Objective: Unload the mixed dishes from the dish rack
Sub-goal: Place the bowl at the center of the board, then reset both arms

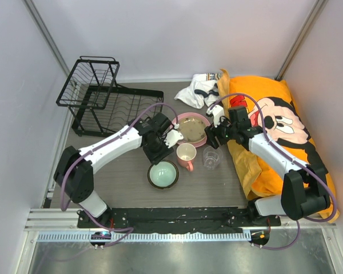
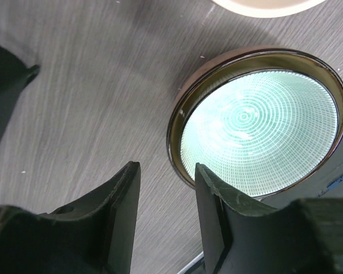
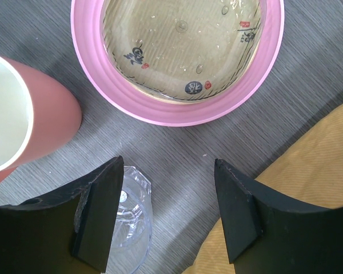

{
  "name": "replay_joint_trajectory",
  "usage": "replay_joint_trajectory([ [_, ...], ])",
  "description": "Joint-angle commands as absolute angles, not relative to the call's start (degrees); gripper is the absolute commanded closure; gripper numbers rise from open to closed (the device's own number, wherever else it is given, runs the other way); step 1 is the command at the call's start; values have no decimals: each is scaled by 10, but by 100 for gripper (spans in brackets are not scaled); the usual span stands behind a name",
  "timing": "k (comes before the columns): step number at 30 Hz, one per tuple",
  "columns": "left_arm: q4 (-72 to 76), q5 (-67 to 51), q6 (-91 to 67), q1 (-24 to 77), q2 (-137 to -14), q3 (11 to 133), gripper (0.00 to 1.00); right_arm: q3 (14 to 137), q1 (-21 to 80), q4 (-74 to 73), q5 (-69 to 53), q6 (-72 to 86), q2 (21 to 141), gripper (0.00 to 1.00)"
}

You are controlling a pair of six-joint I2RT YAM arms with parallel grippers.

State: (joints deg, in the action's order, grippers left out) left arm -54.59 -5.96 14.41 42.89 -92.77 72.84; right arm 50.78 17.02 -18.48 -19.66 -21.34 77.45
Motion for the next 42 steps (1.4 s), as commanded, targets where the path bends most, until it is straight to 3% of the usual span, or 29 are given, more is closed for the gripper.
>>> replay_joint_trajectory([
  [1, -525, -33, 158, 429, -874, 731, 53, 525, 167, -178, -203, -222, 767, 31],
  [5, -510, -9, 163, 429, -843, 730, 51, 525, 167, -178, -202, -221, 766, 31],
  [8, -495, 18, 164, 425, -816, 724, 36, 526, 166, -177, -198, -220, 763, 31],
  [14, -449, 30, 159, 405, -765, 717, 19, 528, 168, -163, -163, -205, 750, 30],
  [23, -351, 57, 124, 331, -690, 707, 3, 546, 167, -137, -74, -136, 721, 29],
  [26, -325, 57, 104, 295, -678, 715, 0, 555, 167, -129, -41, -127, 713, 13],
  [34, -258, 81, 69, 220, -646, 730, 0, 584, 167, -100, 36, -119, 685, 0],
  [42, -222, 83, 34, 170, -645, 757, 0, 620, 167, -34, 128, -105, 637, 0],
])
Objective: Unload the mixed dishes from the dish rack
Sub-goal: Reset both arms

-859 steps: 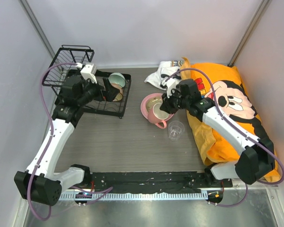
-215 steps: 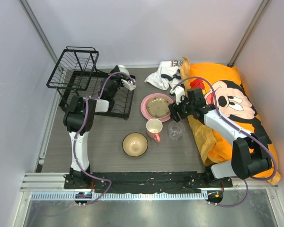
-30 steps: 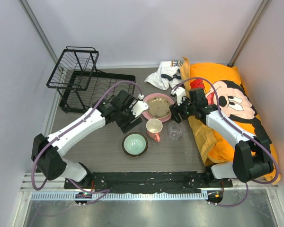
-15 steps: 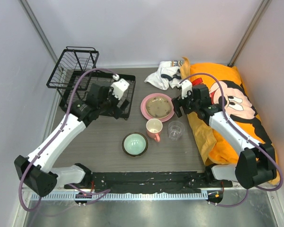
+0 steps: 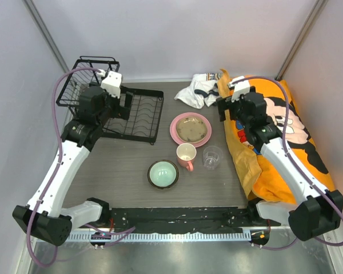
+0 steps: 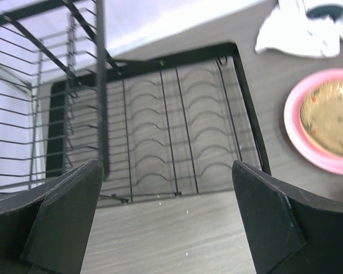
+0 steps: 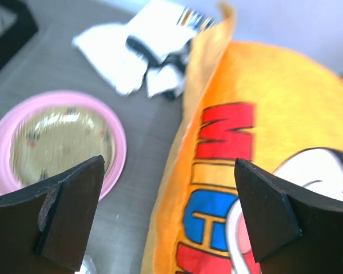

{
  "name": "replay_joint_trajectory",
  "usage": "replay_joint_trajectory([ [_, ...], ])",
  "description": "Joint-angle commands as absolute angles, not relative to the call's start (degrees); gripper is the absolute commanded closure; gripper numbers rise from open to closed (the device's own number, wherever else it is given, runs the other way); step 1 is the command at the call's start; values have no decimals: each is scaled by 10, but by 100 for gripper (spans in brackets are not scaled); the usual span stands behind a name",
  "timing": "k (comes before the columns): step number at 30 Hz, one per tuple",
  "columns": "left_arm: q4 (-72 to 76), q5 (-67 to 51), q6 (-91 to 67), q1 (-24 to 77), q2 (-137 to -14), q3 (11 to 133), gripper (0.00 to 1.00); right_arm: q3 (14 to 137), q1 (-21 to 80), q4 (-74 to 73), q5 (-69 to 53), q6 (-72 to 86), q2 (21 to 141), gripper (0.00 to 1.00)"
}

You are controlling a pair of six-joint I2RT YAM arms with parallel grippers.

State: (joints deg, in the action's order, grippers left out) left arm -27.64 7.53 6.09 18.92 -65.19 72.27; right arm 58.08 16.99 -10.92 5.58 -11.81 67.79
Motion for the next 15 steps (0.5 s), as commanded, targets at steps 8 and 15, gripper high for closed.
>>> replay_joint_trajectory([
  [8, -183, 95, 18, 120, -657, 767, 0, 570, 166, 105, 215, -126, 571, 1],
  [15, -177, 70, 16, 95, -653, 766, 0, 541, 166, 118, 208, -118, 551, 0],
])
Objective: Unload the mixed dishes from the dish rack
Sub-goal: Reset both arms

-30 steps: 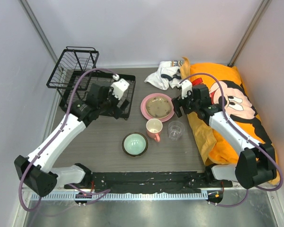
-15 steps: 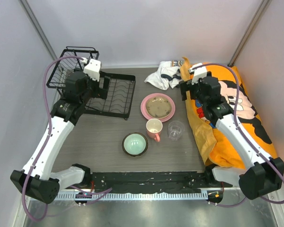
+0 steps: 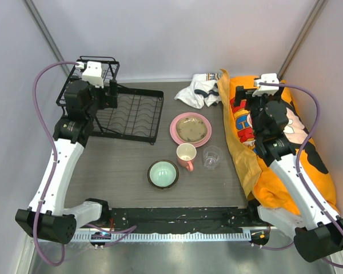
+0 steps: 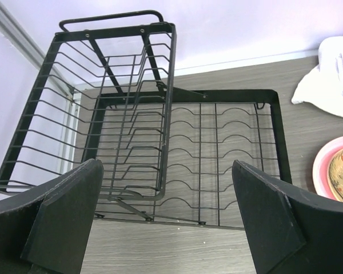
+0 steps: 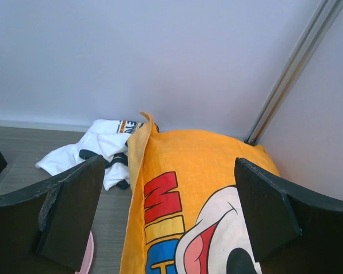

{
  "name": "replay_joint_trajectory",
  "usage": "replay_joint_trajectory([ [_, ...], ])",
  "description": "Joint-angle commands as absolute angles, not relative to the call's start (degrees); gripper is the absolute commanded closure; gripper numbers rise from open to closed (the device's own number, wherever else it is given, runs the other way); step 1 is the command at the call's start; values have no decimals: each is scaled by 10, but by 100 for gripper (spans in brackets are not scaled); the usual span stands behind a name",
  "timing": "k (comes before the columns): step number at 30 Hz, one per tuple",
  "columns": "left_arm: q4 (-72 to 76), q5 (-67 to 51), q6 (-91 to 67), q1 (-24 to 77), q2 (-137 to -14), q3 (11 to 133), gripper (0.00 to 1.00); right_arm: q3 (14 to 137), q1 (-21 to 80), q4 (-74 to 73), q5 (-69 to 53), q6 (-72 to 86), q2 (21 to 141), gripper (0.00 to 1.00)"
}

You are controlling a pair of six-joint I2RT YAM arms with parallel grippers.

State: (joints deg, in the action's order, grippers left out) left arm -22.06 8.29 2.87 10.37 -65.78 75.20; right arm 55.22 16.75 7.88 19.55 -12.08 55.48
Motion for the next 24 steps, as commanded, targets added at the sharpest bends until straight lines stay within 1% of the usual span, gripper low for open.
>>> replay_joint_trajectory([
  [1, -176, 66, 16, 94, -654, 766, 0, 537, 166, 117, 214, -117, 554, 0],
  [5, -179, 55, 9, 91, -665, 767, 0, 531, 167, 119, 243, -104, 561, 0],
  [24, -159, 43, 8, 85, -658, 756, 0, 510, 167, 138, 256, -101, 553, 0],
])
